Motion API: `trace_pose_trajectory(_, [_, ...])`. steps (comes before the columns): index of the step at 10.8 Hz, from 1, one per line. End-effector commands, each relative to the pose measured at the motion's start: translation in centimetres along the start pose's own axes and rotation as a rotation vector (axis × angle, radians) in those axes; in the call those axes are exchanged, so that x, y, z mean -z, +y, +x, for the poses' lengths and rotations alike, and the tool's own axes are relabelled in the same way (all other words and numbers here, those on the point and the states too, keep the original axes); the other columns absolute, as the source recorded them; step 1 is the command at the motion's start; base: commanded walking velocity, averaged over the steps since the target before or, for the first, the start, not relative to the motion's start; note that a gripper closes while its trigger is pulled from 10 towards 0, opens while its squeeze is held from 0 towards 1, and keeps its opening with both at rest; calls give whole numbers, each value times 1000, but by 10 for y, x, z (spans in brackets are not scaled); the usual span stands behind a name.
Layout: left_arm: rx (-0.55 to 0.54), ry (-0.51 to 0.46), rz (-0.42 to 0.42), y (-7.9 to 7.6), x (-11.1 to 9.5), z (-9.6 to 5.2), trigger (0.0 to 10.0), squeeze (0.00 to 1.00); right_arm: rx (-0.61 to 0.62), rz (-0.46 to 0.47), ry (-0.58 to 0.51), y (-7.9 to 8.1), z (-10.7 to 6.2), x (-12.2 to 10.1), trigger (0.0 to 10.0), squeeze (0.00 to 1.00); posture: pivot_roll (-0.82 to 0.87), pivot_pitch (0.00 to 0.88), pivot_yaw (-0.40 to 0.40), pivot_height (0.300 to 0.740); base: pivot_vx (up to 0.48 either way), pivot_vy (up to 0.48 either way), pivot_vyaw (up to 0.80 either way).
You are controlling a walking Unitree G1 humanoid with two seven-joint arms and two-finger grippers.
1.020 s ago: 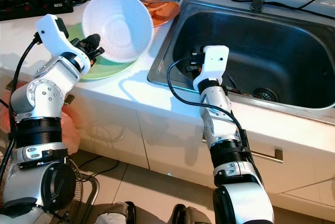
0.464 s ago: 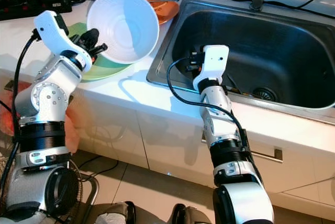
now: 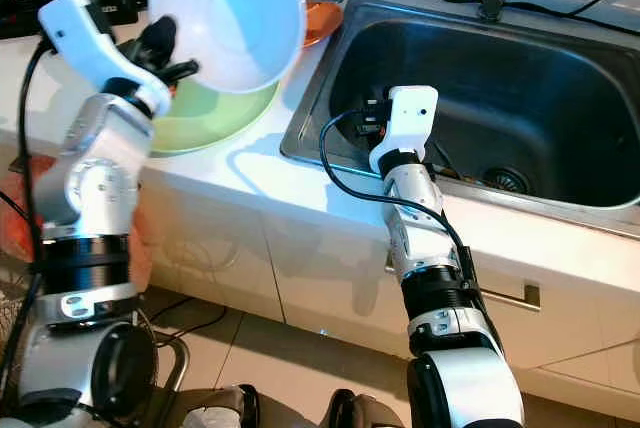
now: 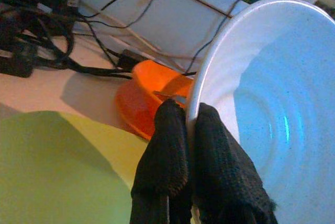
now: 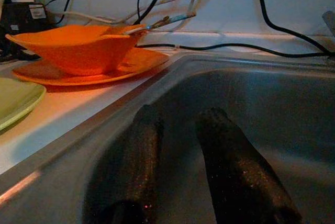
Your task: Kitchen organization
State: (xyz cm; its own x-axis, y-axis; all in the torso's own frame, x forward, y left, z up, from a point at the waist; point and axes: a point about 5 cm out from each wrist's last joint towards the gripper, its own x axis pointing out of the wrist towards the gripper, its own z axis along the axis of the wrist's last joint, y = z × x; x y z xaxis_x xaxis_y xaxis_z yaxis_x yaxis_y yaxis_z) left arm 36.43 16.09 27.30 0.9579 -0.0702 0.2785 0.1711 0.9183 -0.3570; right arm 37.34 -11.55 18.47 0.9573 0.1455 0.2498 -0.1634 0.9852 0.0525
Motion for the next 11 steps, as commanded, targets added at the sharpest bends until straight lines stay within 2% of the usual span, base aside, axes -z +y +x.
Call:
trace_pose_trajectory(1, [46, -47, 30, -9, -5, -2, 10000, 0, 8, 5, -17, -6, 4, -8, 10000, 0, 95, 149, -45, 740, 0, 0, 0])
trace_pose_trajectory(3, [87, -55, 74, -19, 2, -2, 10000, 0, 11, 32, -51, -10, 9, -21, 10000, 0, 92, 153, -45, 740, 0, 0, 0])
trace_pose_trajectory(7, [139, -51, 168, -33, 11, -2, 10000, 0, -44, 179, -77, -6, 14, -39, 10000, 0, 86, 156, -44, 740, 0, 0, 0])
trace_pose_trajectory(11, [122, -72, 210, -32, 10, -1, 10000, 0, -91, 256, -67, -4, 12, -41, 10000, 0, 85, 160, -45, 740, 0, 0, 0])
